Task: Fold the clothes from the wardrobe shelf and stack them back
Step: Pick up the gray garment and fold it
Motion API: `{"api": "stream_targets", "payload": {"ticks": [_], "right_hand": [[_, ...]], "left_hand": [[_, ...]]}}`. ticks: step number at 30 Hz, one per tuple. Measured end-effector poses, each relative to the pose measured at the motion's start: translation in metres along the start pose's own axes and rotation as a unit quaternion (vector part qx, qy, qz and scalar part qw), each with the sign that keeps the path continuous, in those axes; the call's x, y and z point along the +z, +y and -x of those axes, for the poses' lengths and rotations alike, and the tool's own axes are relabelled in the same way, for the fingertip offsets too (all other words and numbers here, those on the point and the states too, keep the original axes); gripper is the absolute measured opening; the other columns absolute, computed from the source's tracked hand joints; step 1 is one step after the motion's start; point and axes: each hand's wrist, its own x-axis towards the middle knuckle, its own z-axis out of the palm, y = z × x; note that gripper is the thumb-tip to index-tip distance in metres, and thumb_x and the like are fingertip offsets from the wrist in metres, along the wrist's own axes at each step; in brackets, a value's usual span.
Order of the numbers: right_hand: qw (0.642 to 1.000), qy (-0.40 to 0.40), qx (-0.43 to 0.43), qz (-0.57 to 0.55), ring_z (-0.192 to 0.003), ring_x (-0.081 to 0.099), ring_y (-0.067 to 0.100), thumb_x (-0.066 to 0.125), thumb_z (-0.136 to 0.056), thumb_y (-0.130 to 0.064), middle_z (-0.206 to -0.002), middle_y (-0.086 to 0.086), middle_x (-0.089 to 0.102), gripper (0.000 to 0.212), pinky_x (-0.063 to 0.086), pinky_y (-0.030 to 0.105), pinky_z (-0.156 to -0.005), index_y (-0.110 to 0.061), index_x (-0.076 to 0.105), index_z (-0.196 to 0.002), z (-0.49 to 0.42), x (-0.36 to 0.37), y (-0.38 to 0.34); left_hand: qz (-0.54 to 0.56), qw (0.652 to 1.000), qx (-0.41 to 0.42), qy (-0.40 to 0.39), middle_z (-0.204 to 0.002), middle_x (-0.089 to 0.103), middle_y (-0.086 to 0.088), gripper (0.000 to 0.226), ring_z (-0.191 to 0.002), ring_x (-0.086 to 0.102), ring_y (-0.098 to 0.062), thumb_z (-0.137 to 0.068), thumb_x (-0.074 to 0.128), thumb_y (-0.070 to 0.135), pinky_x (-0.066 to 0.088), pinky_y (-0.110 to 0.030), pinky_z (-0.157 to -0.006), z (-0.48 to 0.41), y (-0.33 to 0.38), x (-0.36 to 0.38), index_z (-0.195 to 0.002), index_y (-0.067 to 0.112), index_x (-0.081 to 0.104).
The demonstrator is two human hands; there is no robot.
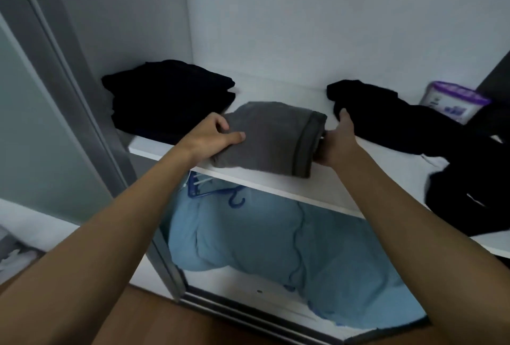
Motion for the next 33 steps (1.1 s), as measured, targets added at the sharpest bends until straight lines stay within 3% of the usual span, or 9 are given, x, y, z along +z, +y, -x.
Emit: {"api": "stream_targets", "payload": {"ticks": [5,8,12,14,17,20,25,29,33], "right_hand": [[0.970,-0.019,-0.095,0.222,-0.107,0.070,0.027,0.073,-0.084,-0.053,-0.115,0.008,0.073,0.056,0.056,0.036,-0.092,-0.015,0.066,-0.125,-0.030,-0.001,-0.010],[0.908,0.035,-0.237,0.343,-0.101,0.067,0.019,0.072,-0.088,-0.022,-0.111,0.003,0.068,0.035,0.055,0.031,-0.087,-0.014,0.060,-0.121,-0.038,0.005,-0.005],[0.862,0.062,-0.371,0.340,-0.085,0.063,0.003,0.068,-0.089,-0.022,-0.098,-0.004,0.066,0.025,0.049,0.010,-0.069,-0.015,0.061,-0.112,-0.054,0.027,-0.026],[0.867,0.078,-0.331,0.365,-0.095,0.066,0.012,0.069,-0.089,-0.024,-0.109,0.003,0.068,0.035,0.053,0.022,-0.080,-0.011,0.061,-0.120,-0.068,0.035,-0.033],[0.860,0.115,-0.218,0.446,-0.118,0.058,0.027,0.065,-0.092,-0.027,-0.133,0.014,0.058,0.055,0.049,0.034,-0.099,-0.004,0.045,-0.137,-0.080,0.028,-0.014],[0.852,0.119,-0.260,0.438,-0.118,0.056,0.026,0.054,-0.097,-0.023,-0.132,0.011,0.056,0.047,0.043,0.030,-0.096,-0.010,0.041,-0.139,-0.077,0.027,0.007],[0.802,0.112,-0.252,0.530,-0.122,0.054,0.033,0.042,-0.103,-0.023,-0.134,0.016,0.055,0.041,0.041,0.034,-0.099,-0.007,0.039,-0.141,-0.082,0.064,0.026],[0.776,0.167,-0.241,0.558,-0.123,0.052,0.037,0.034,-0.106,-0.026,-0.134,0.022,0.054,0.040,0.041,0.047,-0.104,-0.003,0.035,-0.139,-0.089,0.075,0.044],[0.783,0.131,-0.243,0.557,-0.113,0.055,0.028,0.034,-0.108,-0.029,-0.129,0.015,0.057,0.038,0.041,0.032,-0.092,-0.004,0.041,-0.136,-0.085,0.064,0.038]], "left_hand": [[-0.059,0.998,-0.027,0.000,-0.109,0.056,0.016,0.096,-0.091,0.056,-0.004,-0.056,0.077,0.076,0.040,-0.019,-0.071,-0.034,0.015,0.017,-0.131,0.024,0.046],[-0.081,0.996,-0.015,-0.021,-0.096,0.065,0.013,0.050,-0.080,0.060,-0.002,-0.071,0.079,0.057,0.041,-0.013,-0.058,-0.049,0.018,0.027,-0.101,0.022,0.059],[-0.010,0.993,0.080,0.081,-0.091,0.067,0.005,0.039,-0.081,0.061,-0.006,-0.074,0.073,0.047,0.045,-0.022,-0.066,-0.069,0.030,0.020,-0.098,0.018,0.064],[-0.085,0.992,0.063,0.065,-0.101,0.063,0.003,0.038,-0.092,0.061,-0.013,-0.078,0.071,0.045,0.047,-0.029,-0.073,-0.082,0.033,0.015,-0.105,0.020,0.060],[-0.270,0.962,0.032,0.001,-0.147,0.034,-0.010,0.061,-0.135,0.037,-0.032,-0.089,0.067,0.039,0.037,-0.043,-0.111,-0.087,0.020,0.017,-0.141,0.017,0.043],[-0.282,0.937,0.206,0.023,-0.161,0.020,-0.010,0.062,-0.149,0.017,-0.030,-0.092,0.062,0.022,0.020,-0.045,-0.121,-0.081,0.014,0.020,-0.149,0.019,0.037],[-0.308,0.919,0.246,-0.007,-0.144,0.052,-0.002,0.040,-0.133,0.045,-0.021,-0.100,0.046,0.035,0.024,-0.047,-0.118,-0.081,-0.001,0.010,-0.136,0.020,0.053],[-0.301,0.926,0.226,-0.038,-0.152,0.043,-0.003,0.046,-0.138,0.041,-0.023,-0.103,0.038,0.038,0.029,-0.042,-0.116,-0.086,-0.017,0.014,-0.145,0.020,0.043],[-0.277,0.935,0.215,-0.049,-0.133,0.053,-0.004,0.034,-0.117,0.053,-0.026,-0.101,0.039,0.031,0.040,-0.039,-0.090,-0.100,-0.009,0.012,-0.130,0.022,0.054]]}}
